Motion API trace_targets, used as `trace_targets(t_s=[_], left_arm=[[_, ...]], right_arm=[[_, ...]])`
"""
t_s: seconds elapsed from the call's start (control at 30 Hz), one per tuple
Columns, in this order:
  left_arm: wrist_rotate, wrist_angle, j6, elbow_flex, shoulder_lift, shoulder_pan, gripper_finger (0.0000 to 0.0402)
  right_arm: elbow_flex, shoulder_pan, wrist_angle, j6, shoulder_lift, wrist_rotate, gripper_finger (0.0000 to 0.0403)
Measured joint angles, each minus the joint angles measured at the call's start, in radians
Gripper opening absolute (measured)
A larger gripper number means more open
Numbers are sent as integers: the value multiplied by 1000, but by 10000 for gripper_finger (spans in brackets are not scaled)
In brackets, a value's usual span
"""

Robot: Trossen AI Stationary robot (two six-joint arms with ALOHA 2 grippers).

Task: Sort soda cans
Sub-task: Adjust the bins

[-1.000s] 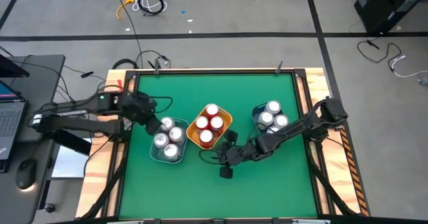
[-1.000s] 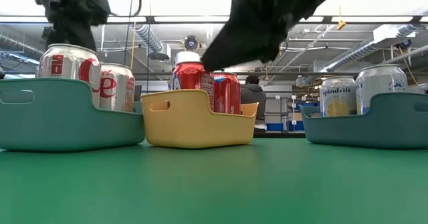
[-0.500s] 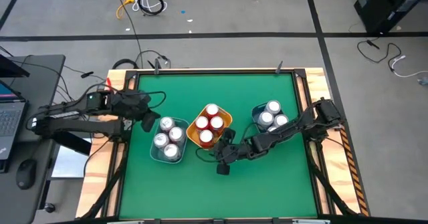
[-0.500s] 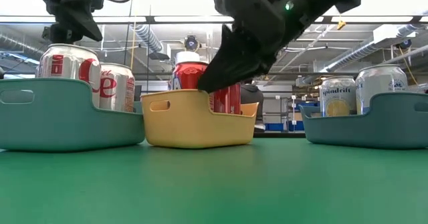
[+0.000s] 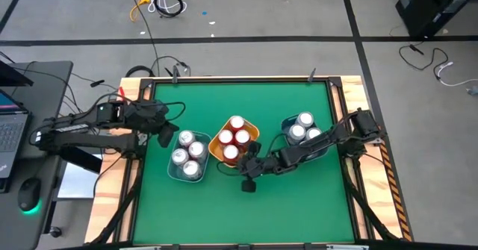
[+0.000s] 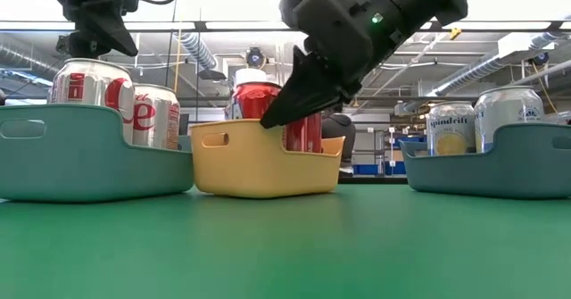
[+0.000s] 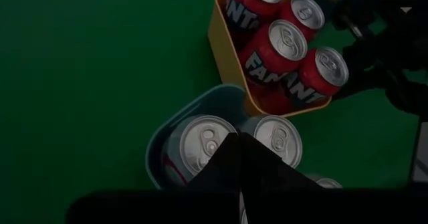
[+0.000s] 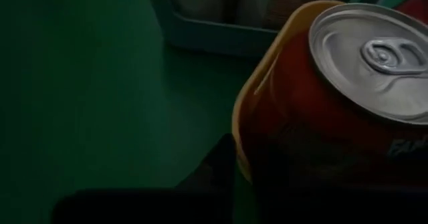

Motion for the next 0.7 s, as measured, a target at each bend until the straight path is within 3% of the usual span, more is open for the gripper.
trace_targets(t_s=[0.13,0.3,0.7], left_arm=[[10,0,26,0,0,0,0],[38,0,61,0,0,0,0],[55,23,130,0,0,0,0]], right_arm=[[0,1,-35,-13,-12,-38,7],[2,2,-77,-47,-17,-128,23],[-2,30,-277,-182,-126,-285,8]])
